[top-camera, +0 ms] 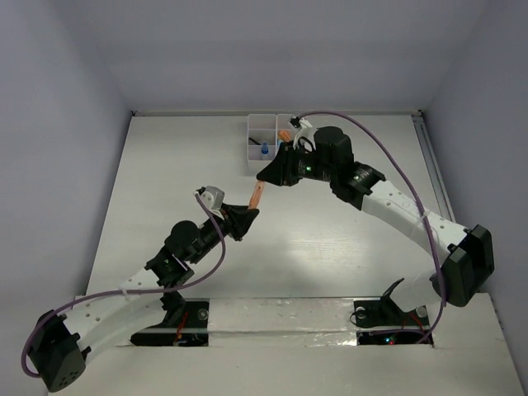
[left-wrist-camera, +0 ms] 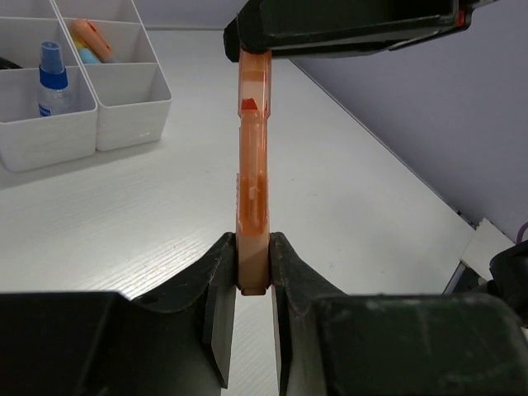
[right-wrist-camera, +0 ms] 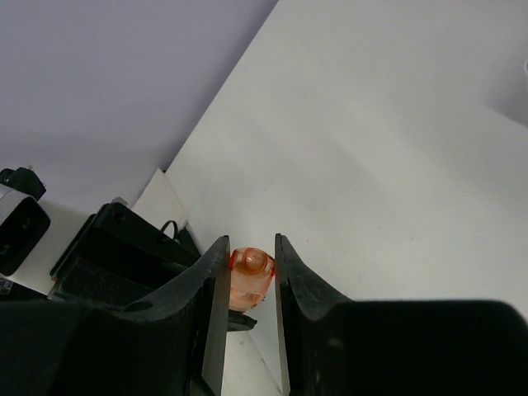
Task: Sort the stationery into containers
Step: Close the pen cap on the pen.
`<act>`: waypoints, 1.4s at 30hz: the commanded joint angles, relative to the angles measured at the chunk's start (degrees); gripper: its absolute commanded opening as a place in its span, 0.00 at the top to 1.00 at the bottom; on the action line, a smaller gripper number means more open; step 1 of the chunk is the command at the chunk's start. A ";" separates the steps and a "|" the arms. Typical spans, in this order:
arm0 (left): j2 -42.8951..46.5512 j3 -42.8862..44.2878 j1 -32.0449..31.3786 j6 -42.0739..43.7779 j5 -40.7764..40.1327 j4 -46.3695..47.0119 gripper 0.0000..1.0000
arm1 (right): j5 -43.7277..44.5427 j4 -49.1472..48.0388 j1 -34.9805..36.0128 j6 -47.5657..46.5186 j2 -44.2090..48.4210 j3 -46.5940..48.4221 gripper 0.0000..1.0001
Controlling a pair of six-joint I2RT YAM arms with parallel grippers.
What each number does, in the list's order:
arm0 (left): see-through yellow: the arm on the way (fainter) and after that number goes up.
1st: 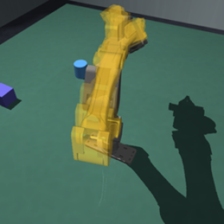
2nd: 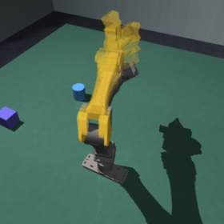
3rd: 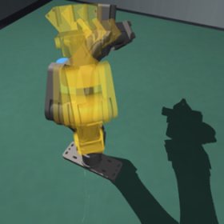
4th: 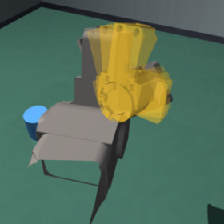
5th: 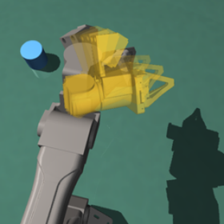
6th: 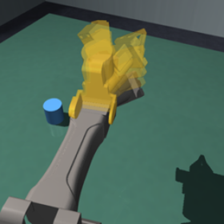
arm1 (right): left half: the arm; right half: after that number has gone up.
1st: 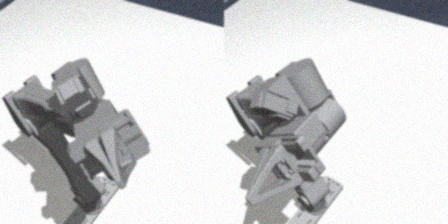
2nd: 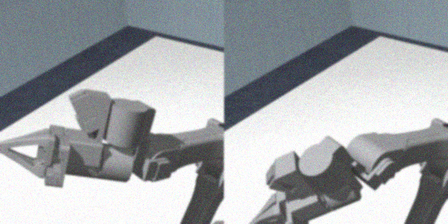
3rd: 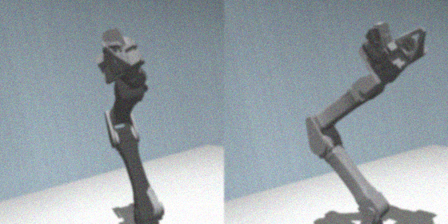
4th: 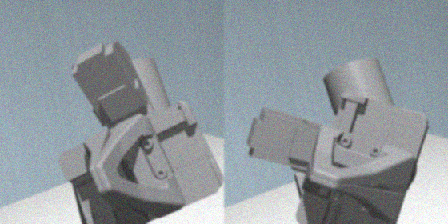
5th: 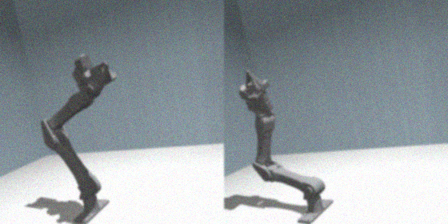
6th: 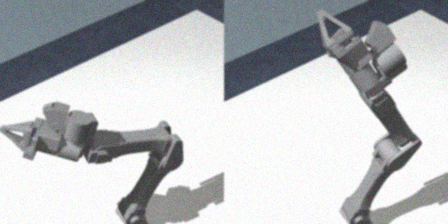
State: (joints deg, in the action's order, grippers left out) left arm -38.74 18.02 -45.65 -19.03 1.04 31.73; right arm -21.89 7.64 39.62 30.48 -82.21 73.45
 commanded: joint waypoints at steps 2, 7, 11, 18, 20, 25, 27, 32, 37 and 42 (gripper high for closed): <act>0.07 4.39 -0.41 -1.01 -0.51 9.84 1.00 | 0.53 -3.24 0.99 -0.60 1.00 -3.13 1.00; 0.42 5.01 -0.41 -0.75 -0.51 10.11 1.00 | -1.75 -5.09 1.51 0.28 1.44 -5.94 1.00; 0.25 5.62 -0.41 -0.75 -0.51 10.29 1.00 | -3.42 -5.53 2.13 0.55 1.44 -7.79 1.00; -0.37 8.08 -0.41 -0.92 -4.02 9.15 1.00 | -0.09 -5.53 6.69 -0.07 2.32 -11.92 1.00; -0.72 9.13 -0.41 -0.92 -4.81 8.71 1.00 | 2.80 -5.53 7.93 -0.42 2.93 -13.59 1.00; -1.51 12.03 -0.41 -1.36 -6.75 7.74 1.00 | 7.20 -6.93 10.83 0.27 3.64 -17.98 1.00; -1.95 13.26 -0.41 -1.36 -7.54 7.65 1.00 | 8.00 -9.37 13.02 1.24 3.38 -21.22 1.00; -3.27 16.16 -0.41 -0.58 -10.00 7.39 1.00 | 12.30 -12.46 15.76 3.79 1.53 -26.33 1.00; -4.14 18.80 -0.41 0.39 -10.62 6.69 1.00 | 14.85 -15.10 17.60 6.08 1.53 -32.13 1.00; -5.46 19.51 -0.41 -0.39 -10.01 5.72 1.00 | 14.95 -16.86 18.13 7.49 1.27 -34.86 1.00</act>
State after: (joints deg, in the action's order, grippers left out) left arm -46.19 27.38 -47.20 -19.59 -2.09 11.84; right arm 2.04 -25.76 52.16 37.71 -77.45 44.56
